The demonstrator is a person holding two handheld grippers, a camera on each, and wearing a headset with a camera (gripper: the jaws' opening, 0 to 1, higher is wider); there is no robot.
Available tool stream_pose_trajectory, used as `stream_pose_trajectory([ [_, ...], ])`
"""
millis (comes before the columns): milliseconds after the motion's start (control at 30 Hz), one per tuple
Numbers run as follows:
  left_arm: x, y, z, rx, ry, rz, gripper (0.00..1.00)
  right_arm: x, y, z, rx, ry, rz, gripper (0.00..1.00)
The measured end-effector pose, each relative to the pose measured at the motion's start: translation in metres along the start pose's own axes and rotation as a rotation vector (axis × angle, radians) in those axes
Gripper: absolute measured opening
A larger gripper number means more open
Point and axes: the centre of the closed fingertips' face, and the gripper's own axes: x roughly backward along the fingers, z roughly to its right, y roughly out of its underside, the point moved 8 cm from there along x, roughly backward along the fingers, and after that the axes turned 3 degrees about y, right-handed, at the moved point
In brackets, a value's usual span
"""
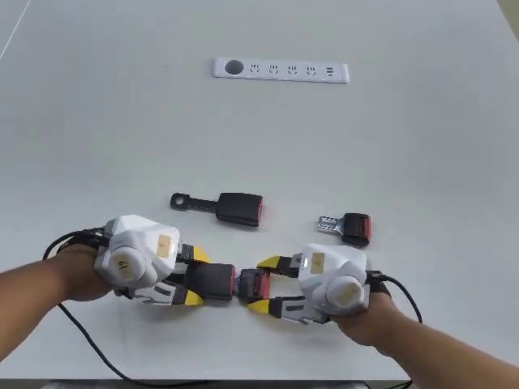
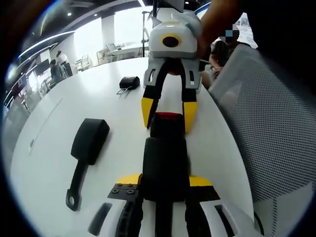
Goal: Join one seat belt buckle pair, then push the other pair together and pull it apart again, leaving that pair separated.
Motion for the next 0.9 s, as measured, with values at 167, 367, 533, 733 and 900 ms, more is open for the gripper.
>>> stream_pose_trajectory([
  [167,0.0002,0.0008,0.0001,0.010,-0.004,0.014,0.33,0.0012,0.0025,0.0007,-0.045,0.003,0.019,0.33],
  [367,0.0008,0.0024,0.0001,0.021,-0.005,0.027,0.33,0.0005,0.0018,0.0003,-0.038,0.009,0.021,0.33],
  [533,0.0009,0.0030,0.0001,0.028,-0.005,0.034,0.33,0.0006,0.0022,0.0009,-0.057,0.007,0.027,0.33],
  [733,0.0011,0.0040,0.0014,0.051,-0.018,0.054,0.33,0.0012,0.0025,0.0001,-0.058,0.012,0.030,0.33],
  [900,0.0011,0.0052,0.0013,0.064,-0.020,0.067,0.33,0.0011,0.0030,-0.0003,-0.062,0.018,0.034,0.33],
])
